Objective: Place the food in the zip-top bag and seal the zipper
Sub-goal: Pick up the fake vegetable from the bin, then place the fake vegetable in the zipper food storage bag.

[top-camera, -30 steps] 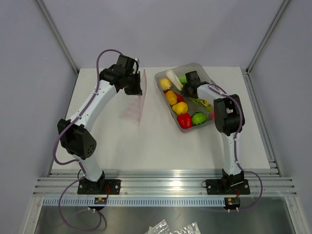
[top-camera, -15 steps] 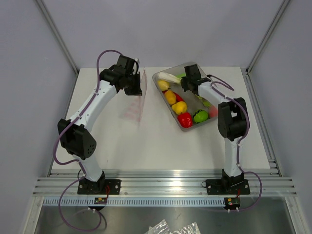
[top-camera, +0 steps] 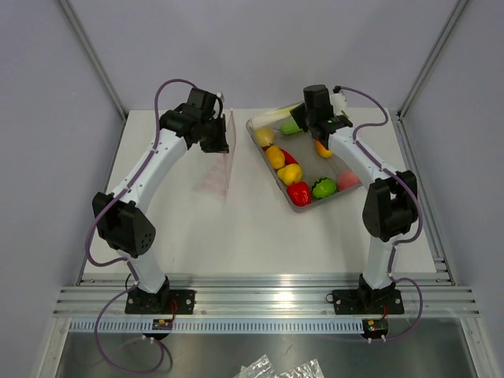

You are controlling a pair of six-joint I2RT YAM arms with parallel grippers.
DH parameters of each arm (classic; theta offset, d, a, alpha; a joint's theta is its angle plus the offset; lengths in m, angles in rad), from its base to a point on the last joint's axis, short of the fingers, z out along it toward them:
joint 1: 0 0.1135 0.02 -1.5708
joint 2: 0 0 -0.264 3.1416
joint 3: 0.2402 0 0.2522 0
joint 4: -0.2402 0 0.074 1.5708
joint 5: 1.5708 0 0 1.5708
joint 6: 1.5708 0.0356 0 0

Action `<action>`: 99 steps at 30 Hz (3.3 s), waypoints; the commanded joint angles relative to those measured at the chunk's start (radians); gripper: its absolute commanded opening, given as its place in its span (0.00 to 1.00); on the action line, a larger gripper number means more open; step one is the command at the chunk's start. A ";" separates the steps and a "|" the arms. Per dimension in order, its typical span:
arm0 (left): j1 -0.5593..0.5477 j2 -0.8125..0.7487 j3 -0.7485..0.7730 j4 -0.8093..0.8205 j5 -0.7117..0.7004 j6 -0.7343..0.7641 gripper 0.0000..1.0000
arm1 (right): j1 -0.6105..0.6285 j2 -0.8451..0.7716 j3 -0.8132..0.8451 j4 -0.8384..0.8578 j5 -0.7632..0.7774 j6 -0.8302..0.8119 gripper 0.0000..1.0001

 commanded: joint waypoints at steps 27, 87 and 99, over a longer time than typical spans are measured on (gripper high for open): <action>-0.092 0.242 0.315 -0.036 0.178 -0.069 0.00 | 0.075 -0.611 -0.253 0.008 -0.124 -0.496 0.00; -0.094 0.141 0.252 0.039 0.293 -0.110 0.00 | 0.318 -0.261 -0.114 -0.041 0.262 -0.524 0.00; -0.080 0.170 0.302 0.030 0.308 -0.107 0.00 | 0.357 -0.370 -0.292 0.076 0.206 -0.406 0.00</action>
